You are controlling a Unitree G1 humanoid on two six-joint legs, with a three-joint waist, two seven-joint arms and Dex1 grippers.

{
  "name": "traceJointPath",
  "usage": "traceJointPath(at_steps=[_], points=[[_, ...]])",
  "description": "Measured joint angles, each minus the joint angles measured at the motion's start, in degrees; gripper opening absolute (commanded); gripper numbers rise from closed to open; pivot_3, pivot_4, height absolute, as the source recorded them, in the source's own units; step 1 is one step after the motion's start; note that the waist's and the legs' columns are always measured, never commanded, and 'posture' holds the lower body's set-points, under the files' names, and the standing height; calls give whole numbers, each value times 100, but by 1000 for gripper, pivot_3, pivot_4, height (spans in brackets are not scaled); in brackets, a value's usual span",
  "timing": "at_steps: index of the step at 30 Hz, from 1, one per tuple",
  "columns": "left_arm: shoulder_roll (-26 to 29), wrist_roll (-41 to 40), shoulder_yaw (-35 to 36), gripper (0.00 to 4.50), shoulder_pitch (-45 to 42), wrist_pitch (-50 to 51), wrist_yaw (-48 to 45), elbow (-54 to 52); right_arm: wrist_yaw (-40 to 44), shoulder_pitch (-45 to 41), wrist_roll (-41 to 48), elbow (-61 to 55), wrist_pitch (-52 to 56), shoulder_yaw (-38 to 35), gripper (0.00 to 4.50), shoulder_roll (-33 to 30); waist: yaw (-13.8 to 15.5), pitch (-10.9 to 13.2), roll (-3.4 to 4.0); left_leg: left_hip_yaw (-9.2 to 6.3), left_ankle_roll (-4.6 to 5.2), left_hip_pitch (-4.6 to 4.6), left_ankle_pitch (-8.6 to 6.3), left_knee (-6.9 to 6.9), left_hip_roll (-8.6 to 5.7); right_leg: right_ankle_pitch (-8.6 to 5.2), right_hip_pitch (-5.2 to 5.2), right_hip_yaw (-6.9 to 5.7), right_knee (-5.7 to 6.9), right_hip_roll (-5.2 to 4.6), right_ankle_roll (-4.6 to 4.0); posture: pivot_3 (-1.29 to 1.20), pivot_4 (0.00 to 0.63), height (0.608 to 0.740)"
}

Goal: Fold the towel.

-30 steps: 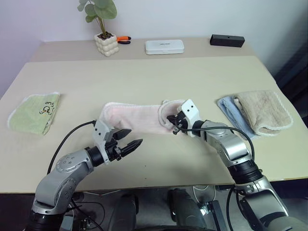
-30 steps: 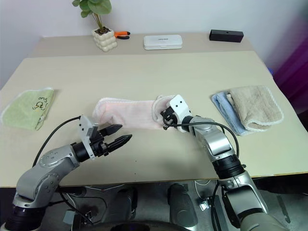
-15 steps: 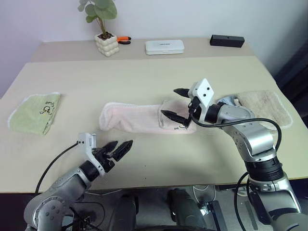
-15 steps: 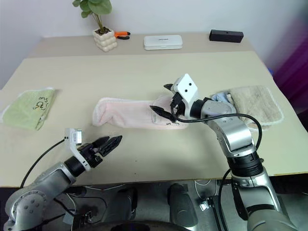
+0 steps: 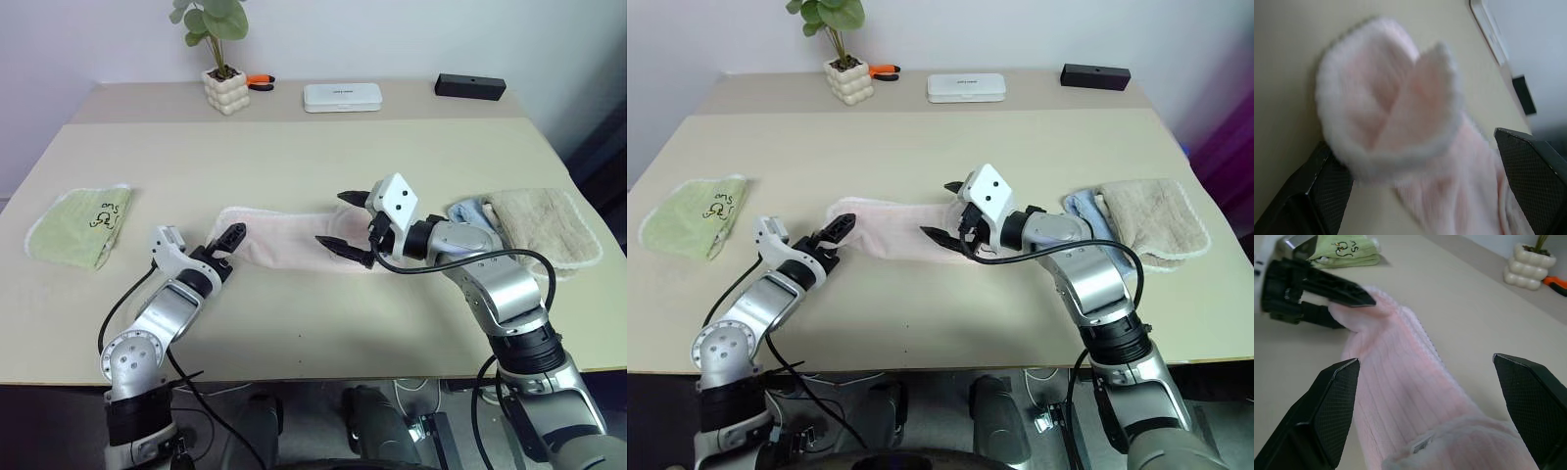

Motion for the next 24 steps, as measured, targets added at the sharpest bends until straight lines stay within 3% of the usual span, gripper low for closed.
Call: traceJointPath(at_steps=[9,12,19,24], points=[[203,306,43,4500,-418,-235,-271,608,-106,172,-35,-197,-2,1,4441,3,-16,0,0,-1,-1,1,0,-2,1,1,0,1,-1,2,1,0,150,737],[198,359,67,3701,-424,-329,-328,710,-136,179,-71,-242,-3,1,4500,5,-16,0,0,-1,-1,1,0,-3,1,1,-1,1,-1,2,2,0,150,737],[246,563,300,210,-417,-456,-361,924,-178,245,-128,-244,-2,38,4500,50,4,1,-2,-2,-1,-9,0,-4,1,1,-3,0,-16,2,3,0,150,737],[432,621,394,59,-417,-502,-666,887,-198,254,-158,-289,-2,66,4500,71,5,3,-4,-2,-1,-13,0,-8,1,2,-2,-1,-28,2,3,0,150,737]])
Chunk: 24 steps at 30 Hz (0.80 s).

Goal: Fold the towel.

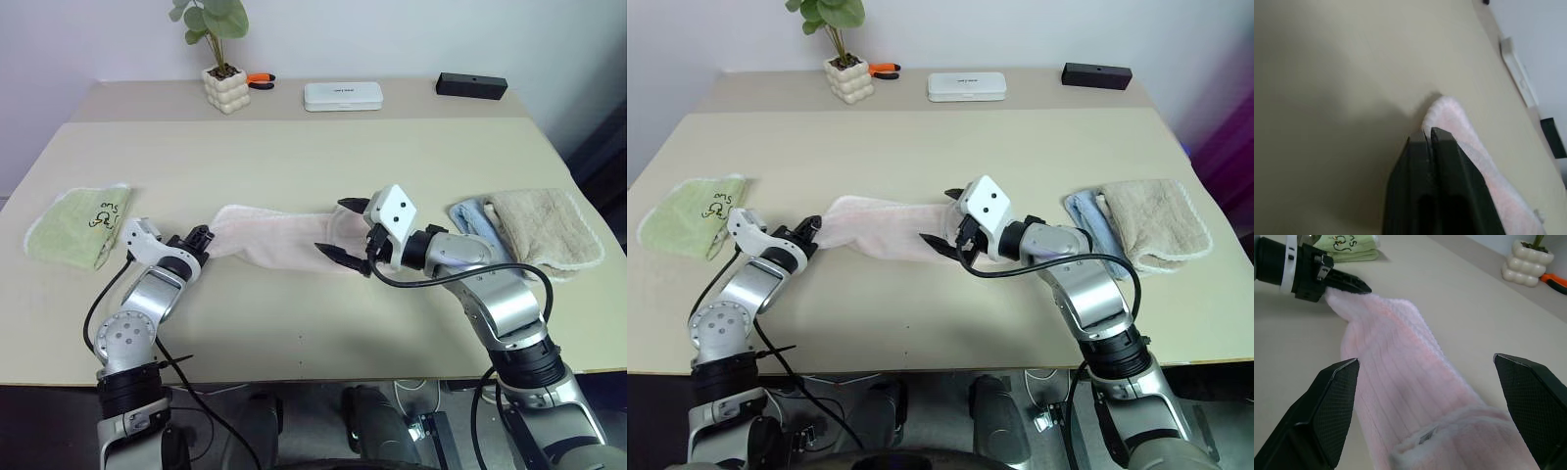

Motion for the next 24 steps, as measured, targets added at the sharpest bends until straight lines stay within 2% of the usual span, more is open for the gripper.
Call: traceJointPath(at_steps=[9,12,15,19,24], points=[[1231,264,457,59,-264,-215,-768,-273,-14,75,-29,-106,30,-1,4500,-15,-5,2,-2,1,0,-2,0,-7,1,0,7,0,-26,0,-3,0,150,737],[1528,455,208,59,-342,-102,-1230,-302,-16,76,-61,-106,30,-1,4500,-15,20,6,-10,0,-1,-9,0,-4,1,1,8,0,-33,0,-4,0,150,737],[1743,647,-357,59,-675,80,-1796,-613,-20,75,-69,-106,27,-2,4500,-8,32,8,-13,-1,-2,-13,0,-4,-1,1,12,0,-42,0,-4,0,150,737],[1547,916,-1345,59,-1266,344,-2270,-970,-42,96,-82,-87,4,-24,4500,-4,11,8,-13,0,-1,-12,0,-7,-1,3,14,1,-45,0,-2,0,150,737],[440,1320,-2661,59,-1826,754,-2327,-750,-142,152,-196,142,-54,-93,4500,-34,-3,8,-14,-1,-1,-13,0,-6,-2,7,13,2,-45,0,5,0,150,737]])
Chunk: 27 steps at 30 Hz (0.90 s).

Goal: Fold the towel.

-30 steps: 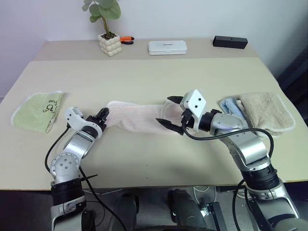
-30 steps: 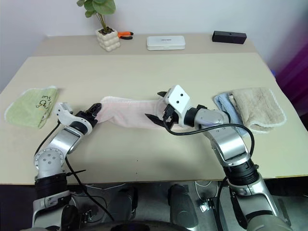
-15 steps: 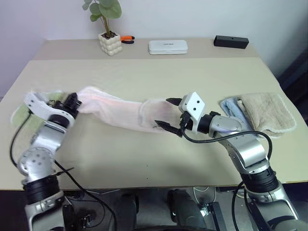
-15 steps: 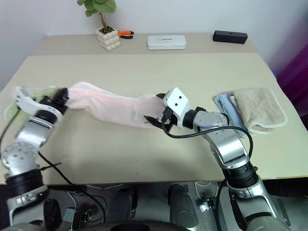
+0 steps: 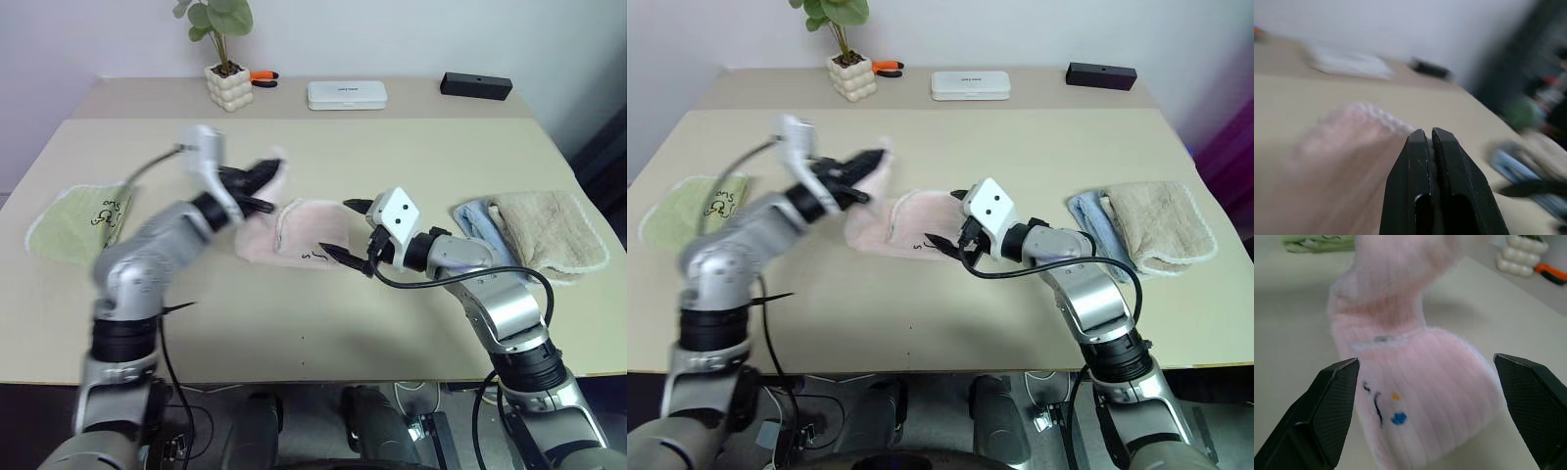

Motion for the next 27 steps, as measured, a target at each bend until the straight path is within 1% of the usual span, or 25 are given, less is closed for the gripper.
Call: traceJointPath(at_steps=[3,10,13,14,15,16,17,20,22,23,25,26,27], points=[[-413,337,-412,59,-54,173,2,375,-60,114,-64,102,-67,-183,4500,-100,-35,1,2,-2,1,4,0,-4,3,0,-5,1,6,8,0,0,150,737],[-760,857,-675,59,-67,304,-232,779,-202,360,-198,125,-101,-424,4500,-227,9,1,3,-4,1,-1,0,2,2,0,-3,1,4,8,0,0,150,737],[-787,869,-645,922,-11,430,-296,773,-245,379,-238,146,-118,-472,4500,-230,2,1,3,-4,1,0,0,0,2,0,-3,2,4,7,0,0,150,737],[-804,870,-626,1466,11,458,-324,766,-251,380,-253,151,-132,-501,4500,-230,-3,1,3,-4,1,2,0,0,2,0,-3,1,5,8,0,0,150,737],[-805,871,-619,1893,17,470,-337,761,-255,380,-265,151,-139,-508,4500,-232,-5,1,3,-4,1,2,0,-1,2,0,-3,1,5,8,0,0,150,737],[-796,849,-563,2450,36,563,-358,691,-254,380,-272,155,-155,-509,4500,-232,-10,1,3,-4,1,2,0,-1,2,0,-4,1,5,8,0,0,150,737],[-779,765,-443,2792,62,663,-377,575,-254,380,-278,169,-171,-509,4500,-233,-18,1,3,-4,1,2,0,-2,3,0,-4,2,5,8,0,0,150,737],[-549,371,116,2792,61,957,-385,124,-233,377,-291,244,-201,-511,4500,-277,-19,1,3,-5,1,3,0,-2,3,0,-3,1,6,8,0,0,150,737],[-271,159,392,2792,75,1136,-445,-166,-215,372,-309,291,-204,-512,4500,-325,-18,1,3,-5,1,3,0,-1,3,0,-3,2,6,7,0,0,150,737],[-110,53,542,2836,95,1206,-494,-309,-205,365,-318,320,-205,-515,4245,-362,-15,1,3,-5,1,2,0,-1,3,0,-3,2,6,7,0,0,150,737],[120,-151,800,2339,174,1308,-600,-511,-203,333,-322,386,-203,-551,3641,-397,-13,1,3,-5,1,2,0,0,3,0,-3,2,6,6,0,0,150,737],[218,-226,894,2101,243,1315,-667,-595,-203,306,-321,395,-201,-564,3267,-399,-12,2,3,-5,1,2,0,0,3,0,-3,2,6,6,0,0,150,737],[355,-281,1016,1598,302,1309,-720,-665,-199,274,-320,402,-199,-606,2721,-420,-12,2,3,-5,1,2,0,0,3,0,-3,1,6,7,0,0,150,737]])
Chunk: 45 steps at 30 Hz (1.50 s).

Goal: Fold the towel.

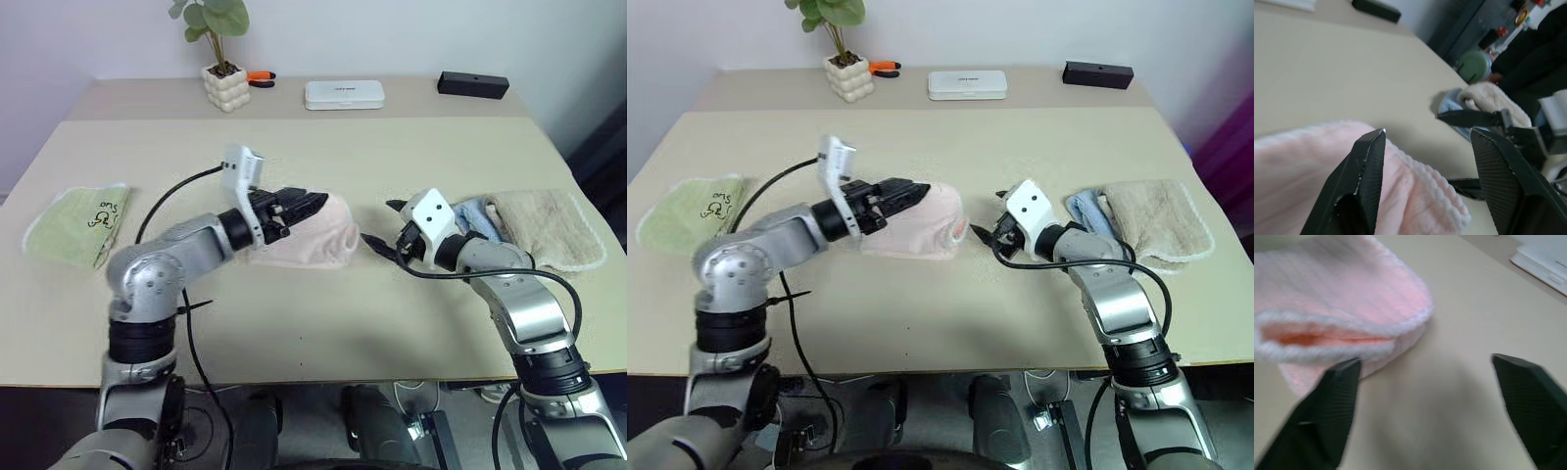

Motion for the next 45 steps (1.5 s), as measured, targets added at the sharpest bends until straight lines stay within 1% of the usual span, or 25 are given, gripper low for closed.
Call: traceJointPath(at_steps=[3,4,5,6,9,11,12,14,16,18,22,25,28,29,30,32,33,34,35,36,37,38,39,41,45], points=[[302,233,345,103,-12,-275,145,1,8,-209,36,7,38,-66,1225,-16,-1,0,0,0,0,1,0,2,0,0,0,0,1,0,-1,0,150,737],[407,396,428,0,-34,-388,227,47,7,-302,56,7,62,-114,699,-16,-3,0,0,0,0,2,0,0,0,0,1,0,1,0,-1,0,150,737],[451,552,483,0,-37,-496,278,104,4,-399,71,7,101,-149,218,-14,2,0,0,0,0,2,0,0,0,0,1,0,1,0,-1,0,150,737],[450,692,487,0,-32,-575,311,172,-2,-493,110,6,149,-174,46,6,4,0,0,0,0,2,0,0,0,0,1,0,0,0,-1,0,150,737],[395,1049,255,0,47,-810,263,337,-12,-749,247,-45,313,-189,46,206,22,0,0,0,0,-1,0,-1,0,0,1,-1,-3,0,-1,0,150,737],[243,1205,36,0,79,-977,110,406,-47,-904,445,-67,517,-181,46,533,20,0,0,0,-1,-2,0,0,0,1,1,-1,-3,0,0,0,150,737],[128,1295,-123,0,90,-1080,-11,459,-83,-1026,576,-69,689,-120,46,815,15,0,0,0,-1,-1,1,0,0,1,0,-1,0,0,-1,0,150,737],[-34,1450,-428,0,111,-1234,-196,613,-121,-1125,681,-52,897,100,46,1144,8,-1,0,0,-1,3,0,-2,0,1,1,-1,1,0,-1,0,150,737],[-198,1722,-755,0,197,-1422,-368,1012,-211,-1151,657,136,1094,443,46,1465,-9,-2,3,1,0,4,0,-3,0,1,0,0,3,0,-1,0,150,737],[-300,2020,-1022,0,328,-1615,-522,1441,-367,-1088,411,600,1061,767,46,1559,-5,-2,3,1,0,4,0,-2,0,1,0,-1,3,0,-1,0,150,737],[-378,2566,-1415,0,582,-2059,-776,1899,-640,-733,-15,1462,746,1020,46,1622,27,-2,3,4,-1,-4,0,1,-1,1,-3,0,0,-2,-1,0,150,737],[-455,2895,-1523,0,621,-2370,-825,1998,-661,-701,-157,1491,560,1072,46,1624,15,-10,6,3,0,11,0,0,-1,1,9,-1,3,-2,-1,0,150,737],[-550,2909,-1411,0,789,-2526,-859,1917,-658,-592,-203,1393,432,1050,46,1589,13,-14,13,3,0,11,0,1,-1,1,10,-1,3,-2,-1,0,150,737],[-604,2826,-1283,0,879,-2522,-878,1808,-635,-564,-163,1304,449,1000,564,1575,10,-14,13,3,0,8,0,1,-1,1,8,0,3,-3,0,0,150,737],[-637,2651,-1098,0,999,-2515,-903,1645,-580,-532,-90,1175,470,902,835,1512,6,-12,13,2,0,4,0,0,0,1,4,0,3,-3,0,0,150,737],[-668,2316,-705,0,1132,-2475,-902,1364,-468,-522,30,959,512,715,1671,1340,7,-10,13,1,0,1,0,0,0,1,0,-1,4,-3,0,0,150,737],[-669,2121,-461,509,1141,-2411,-873,1194,-389,-521,84,804,538,603,2211,1219,10,-10,13,-1,0,1,0,1,0,1,0,-2,5,-3,0,0,150,737],[-642,1993,-245,892,1141,-2366,-809,1060,-312,-520,125,636,554,527,2789,1106,9,-10,13,0,0,3,0,1,0,1,2,-2,5,-3,0,0,150,737],[-583,1872,14,1288,1147,-2282,-673,949,-195,-507,217,401,591,452,3236,989,8,-10,13,-1,0,4,0,0,0,1,2,-2,5,-3,0,0,150,737],[-529,1757,256,1852,1167,-2198,-529,914,-78,-482,312,167,636,401,3765,870,-8,-10,13,0,1,5,-1,-1,0,1,2,-1,5,-3,0,0,150,737],[-456,1635,547,2261,1220,-2065,-359,906,66,-441,427,-110,691,334,4215,711,-22,-10,13,-1,2,7,-1,-3,1,1,2,-1,5,-2,0,0,150,737],[-391,1505,817,2849,1312,-1932,-211,911,196,-392,533,-347,745,277,4500,568,-34,-10,13,-1,4,8,-2,-4,1,0,2,-2,5,-1,1,0,150,737],[-351,1398,1053,3314,1393,-1768,-70,952,296,-348,611,-522,786,216,4500,453,-34,-10,13,-2,5,8,-3,-4,1,0,2,-2,5,-1,1,0,150,737],[-371,1180,1283,4281,1415,-1303,239,1105,417,-289,684,-737,840,221,4500,330,-3,-10,13,-2,5,7,-3,3,1,0,5,-3,5,-1,1,0,150,737],[-568,846,1317,4281,1297,-578,489,1327,632,-213,784,-1037,856,404,4500,241,54,-11,8,-3,4,5,-2,11,-2,0,18,-4,-1,-4,0,0,150,737]])
